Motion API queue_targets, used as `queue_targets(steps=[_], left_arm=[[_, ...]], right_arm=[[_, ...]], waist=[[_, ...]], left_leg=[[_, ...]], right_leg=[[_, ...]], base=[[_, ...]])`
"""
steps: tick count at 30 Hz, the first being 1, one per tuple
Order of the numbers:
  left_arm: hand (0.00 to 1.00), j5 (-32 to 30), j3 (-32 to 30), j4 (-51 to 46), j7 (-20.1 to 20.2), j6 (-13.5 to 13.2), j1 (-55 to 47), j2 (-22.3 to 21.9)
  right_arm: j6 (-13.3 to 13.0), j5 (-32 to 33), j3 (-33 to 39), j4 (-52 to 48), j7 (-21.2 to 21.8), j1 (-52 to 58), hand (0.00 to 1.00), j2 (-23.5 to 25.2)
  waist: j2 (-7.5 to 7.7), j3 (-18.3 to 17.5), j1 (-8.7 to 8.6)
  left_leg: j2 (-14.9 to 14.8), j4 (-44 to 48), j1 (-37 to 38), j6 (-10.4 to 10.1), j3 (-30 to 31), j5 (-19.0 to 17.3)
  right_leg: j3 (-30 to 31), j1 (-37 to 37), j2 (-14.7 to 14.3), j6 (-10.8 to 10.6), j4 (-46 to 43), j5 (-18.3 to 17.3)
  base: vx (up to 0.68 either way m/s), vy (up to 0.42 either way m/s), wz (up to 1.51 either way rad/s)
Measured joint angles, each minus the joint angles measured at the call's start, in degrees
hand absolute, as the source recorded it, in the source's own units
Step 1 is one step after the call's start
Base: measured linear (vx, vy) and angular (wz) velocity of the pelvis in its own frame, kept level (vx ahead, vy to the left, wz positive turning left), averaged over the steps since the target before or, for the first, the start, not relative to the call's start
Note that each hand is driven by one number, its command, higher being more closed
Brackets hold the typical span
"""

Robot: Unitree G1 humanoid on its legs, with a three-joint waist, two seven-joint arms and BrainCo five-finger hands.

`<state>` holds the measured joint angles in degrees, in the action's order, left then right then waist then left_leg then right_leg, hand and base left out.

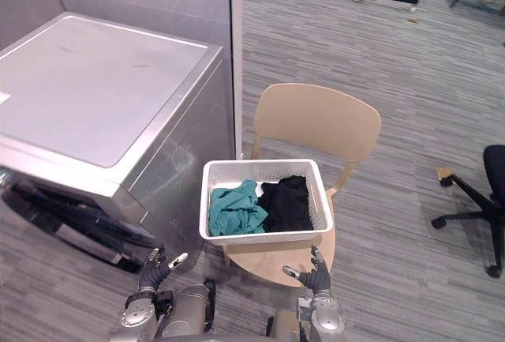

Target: Pick up the laundry basket with both hands and put the clothes into the washing machine.

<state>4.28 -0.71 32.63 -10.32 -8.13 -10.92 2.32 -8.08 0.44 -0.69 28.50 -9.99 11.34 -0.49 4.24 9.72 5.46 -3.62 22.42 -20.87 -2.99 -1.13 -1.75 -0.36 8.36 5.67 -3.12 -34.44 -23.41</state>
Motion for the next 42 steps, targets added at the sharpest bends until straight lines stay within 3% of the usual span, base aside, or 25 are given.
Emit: queue_targets(steps=[2, 3, 4, 6, 7, 8, 9, 10, 13, 16, 19, 23, 29, 32, 35, 39, 42], left_arm=[[0.00, 0.1, 0.6, 0.0, -0.9, 0.0, 1.1, -2.6], [0.00, 0.1, 0.7, 0.1, -1.1, 0.0, 1.2, -3.2], [0.00, 0.1, 1.3, 1.6, -1.1, 0.0, 2.4, -3.6], [0.00, -0.2, 1.3, 2.4, -1.1, 0.0, 3.0, -3.5], [0.00, -0.3, 1.4, 2.5, -1.1, 0.0, 2.9, -3.3], [0.00, -0.4, 1.8, 3.5, -1.1, -0.1, 3.1, -3.2], [0.00, -0.5, 1.9, 5.2, -1.1, -0.1, 3.8, -3.0], [0.00, -0.5, 2.0, 6.3, -1.1, -0.1, 4.2, -2.7], [0.00, -0.7, 3.0, 9.8, -1.0, -0.2, 5.9, -1.1], [0.00, -2.5, 3.5, 12.5, -0.9, -0.1, 6.1, 1.7], [0.00, -2.9, 3.5, 13.5, -0.9, -0.1, 4.2, 3.1], [0.00, -3.7, 2.8, 14.1, -0.8, -0.5, 3.6, 4.2], [0.00, -4.9, 2.2, 12.9, -0.9, -1.7, 6.3, 4.4], [0.00, -4.9, 2.3, 11.8, -1.0, -2.3, 7.2, 4.7], [0.00, -4.7, 2.3, 9.6, -1.0, -2.5, 7.5, 4.4], [0.00, -3.1, 2.3, 8.0, -2.5, -4.0, 7.7, 3.7], [0.00, -2.3, 2.4, 7.3, -3.6, -4.6, 8.6, 3.0]], right_arm=[[-0.4, 0.8, 0.1, 1.0, -1.2, -3.0, 0.00, -1.7], [-0.4, 1.1, -0.1, 1.6, -1.3, -3.4, 0.00, -2.2], [-0.2, 1.3, 0.2, 4.0, -1.6, -5.4, 0.00, -1.6], [-0.1, 1.3, 0.2, 4.4, -2.0, -5.6, 0.00, -1.6], [-0.2, 1.3, 0.2, 4.4, -2.2, -5.5, 0.00, -1.7], [-0.2, 1.3, 0.3, 4.5, -2.2, -5.3, 0.00, -2.3], [-0.3, 1.3, 0.4, 4.8, -2.2, -5.6, 0.00, -2.7], [-0.4, 1.3, 0.4, 5.3, -2.2, -6.0, 0.00, -2.8], [-0.4, 1.3, 0.3, 7.3, -2.0, -7.6, 0.00, -3.2], [-0.5, 1.4, -0.5, 7.8, -0.6, -8.7, 0.00, -2.5], [-0.6, 1.8, -3.5, 8.5, 1.8, -10.6, 0.00, -2.6], [-0.5, 2.2, -10.5, 9.2, 4.3, -15.5, 0.00, -2.2], [-1.6, 2.2, -16.2, 9.6, 4.5, -31.6, 0.00, -1.3], [-2.7, 1.6, -15.8, 12.8, 2.2, -42.5, 0.00, -1.7], [-2.7, 1.2, -11.8, 16.1, -0.4, -51.5, 0.00, -4.3], [-2.5, -0.9, -2.4, 17.7, -7.8, -60.6, 0.00, -8.7], [-2.2, -1.0, -2.4, 17.6, -11.3, -62.2, 0.00, -9.8]], waist=[[-2.81, 0.2, -0.20], [-3.43, 0.1, -0.34], [-3.86, 0.5, -0.86], [-2.82, 1.1, -1.64], [-2.64, 1.1, -1.68], [-2.68, 1.1, -1.73], [-3.75, 0.7, -1.70], [-3.78, 0.7, -1.83], [-5.75, 0.3, -3.25], [-4.33, 0.8, -2.77], [-4.20, 0.7, -1.30], [-4.27, 0.8, -0.81], [-4.75, 4.7, 4.64], [-5.47, 8.3, 5.39], [-5.76, 11.4, 7.94], [-6.44, 13.7, 8.25], [-6.89, 14.2, 8.59]], left_leg=[[0.0, -8.5, -1.8, -1.1, 4.0, 7.9], [-0.3, -12.5, -1.2, -1.0, 4.5, 8.7], [-1.8, -14.0, -1.5, 1.7, -0.7, 7.1], [-2.3, -6.0, -1.7, 1.7, -6.7, 7.1], [-2.4, -3.3, -1.1, 1.3, -7.8, 6.7], [-2.8, 0.0, 0.2, 0.6, -8.3, 3.1], [-3.3, 0.7, 2.1, 0.6, -8.7, 0.0], [-3.4, -0.1, 3.1, 0.2, -8.7, -0.7], [-2.3, -11.4, 8.3, -0.8, -7.1, -0.1], [-0.2, -13.8, 8.6, 0.0, -4.1, 2.1], [1.8, -14.7, 9.6, 0.6, -2.8, 2.5], [3.2, -15.9, 7.9, 1.7, -0.7, 3.2], [4.5, -13.5, 2.2, 2.7, 3.5, 4.2], [5.0, -13.4, -0.7, 2.5, 5.8, 5.2], [5.3, -13.4, -2.7, 1.9, 7.0, 5.8], [6.1, -13.8, -6.1, 1.5, 8.0, 6.9], [6.1, -14.6, -7.8, 1.4, 8.6, 7.8]], right_leg=[[-4.7, 2.3, -1.6, 1.8, 2.7, -0.1], [-6.0, 2.7, -1.4, 2.8, 3.1, 0.6], [-10.9, 1.9, -0.8, 4.4, 6.3, 2.6], [-15.8, 0.7, 1.8, 5.3, 7.1, 3.6], [-16.9, 0.3, 2.5, 5.2, 7.3, 3.7], [-19.2, -0.3, 3.2, 5.3, 7.8, 4.5], [-21.3, -0.5, 3.8, 5.1, 8.4, 5.1], [-22.4, -0.7, 4.1, 4.8, 9.0, 5.4], [-27.6, -2.2, 4.4, 3.1, 11.0, 6.4], [-29.7, -4.9, 4.7, 0.9, 14.5, 7.8], [-30.4, -6.7, 5.8, -0.3, 15.9, 8.5], [-32.3, -6.3, 6.3, -1.1, 16.8, 9.0], [-35.1, -4.0, 5.8, -1.0, 17.4, 9.9], [-35.7, -2.1, 5.7, -0.8, 16.7, 9.9], [-35.8, 0.0, 6.1, -0.7, 15.3, 9.1], [-35.9, 4.7, 8.0, -0.6, 10.5, 6.8], [-36.1, 7.4, 8.5, -0.2, 8.3, 6.2]], base=[[-0.20, -0.241, 0.82], [-0.27, -0.199, 1.33], [-0.18, -0.107, 1.24], [-0.18, -0.126, 1.28], [-0.18, -0.118, 1.12], [-0.12, -0.003, 0.99], [-0.10, 0.038, 0.97], [-0.07, 0.092, 1.03], [-0.05, 0.114, 1.04], [-0.06, 0.142, 0.64], [-0.02, 0.114, 0.28], [-0.03, 0.058, 0.30], [0.03, 0.003, 0.37], [0.03, -0.022, 0.41], [0.01, -0.024, 0.27], [-0.02, -0.035, 0.19], [0.01, -0.071, 0.08]])
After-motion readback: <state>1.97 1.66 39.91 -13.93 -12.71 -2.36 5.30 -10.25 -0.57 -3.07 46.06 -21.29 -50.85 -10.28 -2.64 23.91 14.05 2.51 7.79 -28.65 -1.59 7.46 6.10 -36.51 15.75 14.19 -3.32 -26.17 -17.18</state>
